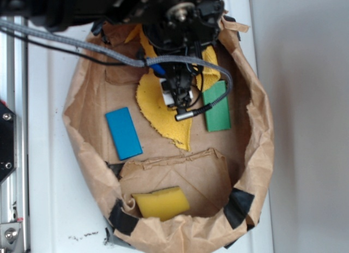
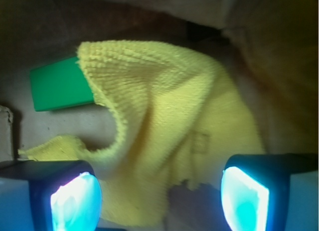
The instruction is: Grab the yellow cloth.
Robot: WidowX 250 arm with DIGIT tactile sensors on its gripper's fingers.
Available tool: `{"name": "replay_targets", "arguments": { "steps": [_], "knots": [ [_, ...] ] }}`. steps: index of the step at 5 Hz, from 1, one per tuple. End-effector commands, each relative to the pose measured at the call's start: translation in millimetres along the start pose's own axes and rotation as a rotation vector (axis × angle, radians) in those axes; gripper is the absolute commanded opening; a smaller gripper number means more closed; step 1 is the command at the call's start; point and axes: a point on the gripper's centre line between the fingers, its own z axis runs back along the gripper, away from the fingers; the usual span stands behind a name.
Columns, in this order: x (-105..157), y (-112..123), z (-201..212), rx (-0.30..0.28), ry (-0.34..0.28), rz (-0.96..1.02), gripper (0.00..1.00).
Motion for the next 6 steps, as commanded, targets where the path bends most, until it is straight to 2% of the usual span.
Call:
{"name": "replay_targets", "arguments": {
  "steps": [1, 2, 3, 5, 6],
  "knots": [
    [19.7, -7.4, -21.0, 0.06, -0.098, 0.13, 1.0],
    [31.8, -11.5, -35.9, 0.104, -0.108, 0.167, 1.0],
    [33.0, -12.5, -29.5, 0.098, -0.103, 0.189, 0.0],
    [28.8, -11.5, -6.6, 0.047, -0.093, 0.15, 0.0],
    [12.9, -12.4, 33.1, 0.014, -0.085, 0.103, 0.0]
  ]
}}
